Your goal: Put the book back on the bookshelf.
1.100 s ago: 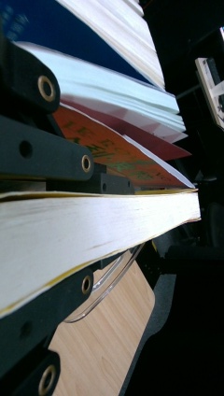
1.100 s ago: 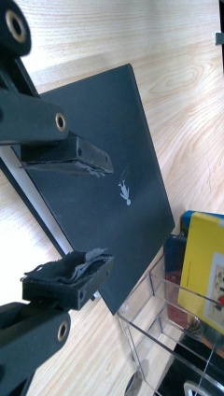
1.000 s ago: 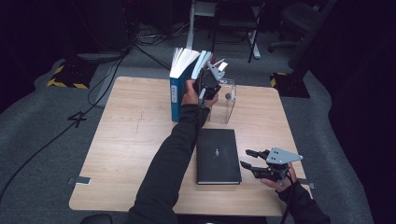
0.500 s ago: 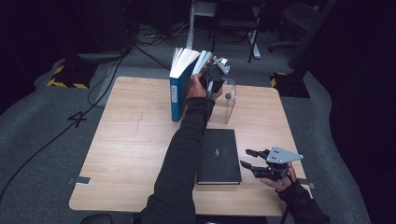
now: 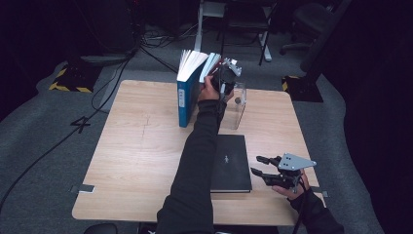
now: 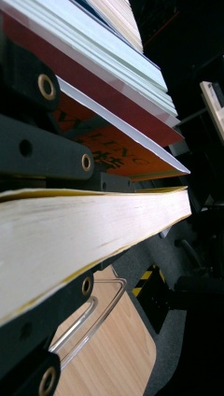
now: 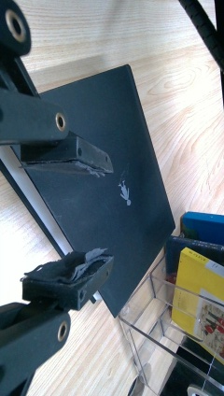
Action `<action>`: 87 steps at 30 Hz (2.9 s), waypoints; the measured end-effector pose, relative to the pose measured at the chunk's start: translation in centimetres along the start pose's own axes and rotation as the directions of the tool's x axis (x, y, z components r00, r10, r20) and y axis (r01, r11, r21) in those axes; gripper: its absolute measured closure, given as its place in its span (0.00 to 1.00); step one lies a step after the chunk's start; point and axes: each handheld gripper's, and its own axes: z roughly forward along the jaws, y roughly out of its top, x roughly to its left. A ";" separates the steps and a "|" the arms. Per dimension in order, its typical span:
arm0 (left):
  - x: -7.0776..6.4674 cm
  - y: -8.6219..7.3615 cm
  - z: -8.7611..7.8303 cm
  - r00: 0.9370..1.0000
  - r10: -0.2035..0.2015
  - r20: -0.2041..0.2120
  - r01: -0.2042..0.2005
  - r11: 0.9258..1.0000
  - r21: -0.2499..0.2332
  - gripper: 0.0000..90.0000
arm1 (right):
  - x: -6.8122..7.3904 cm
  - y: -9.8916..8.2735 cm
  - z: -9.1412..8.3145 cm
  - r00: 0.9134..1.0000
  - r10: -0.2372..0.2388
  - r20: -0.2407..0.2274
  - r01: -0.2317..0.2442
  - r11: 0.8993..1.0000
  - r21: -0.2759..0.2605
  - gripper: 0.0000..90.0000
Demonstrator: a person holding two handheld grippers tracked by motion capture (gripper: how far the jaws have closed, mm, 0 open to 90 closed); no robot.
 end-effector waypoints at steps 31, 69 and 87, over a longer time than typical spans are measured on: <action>-0.1 -3.3 -2.7 0.996 0.086 0.034 -0.086 0.996 0.019 0.69 | -0.2 -0.1 0.1 1.000 0.000 0.007 0.000 1.000 0.015 0.55; 2.1 -4.8 -6.6 0.981 0.110 0.159 -0.114 0.993 0.013 0.67 | -0.2 -0.5 0.5 1.000 0.007 -0.013 -0.006 0.998 0.057 0.52; 3.3 -7.2 -9.4 0.959 0.154 0.238 -0.159 0.987 -0.001 0.64 | -0.1 -0.6 0.8 0.999 0.001 -0.033 0.002 0.996 0.089 0.51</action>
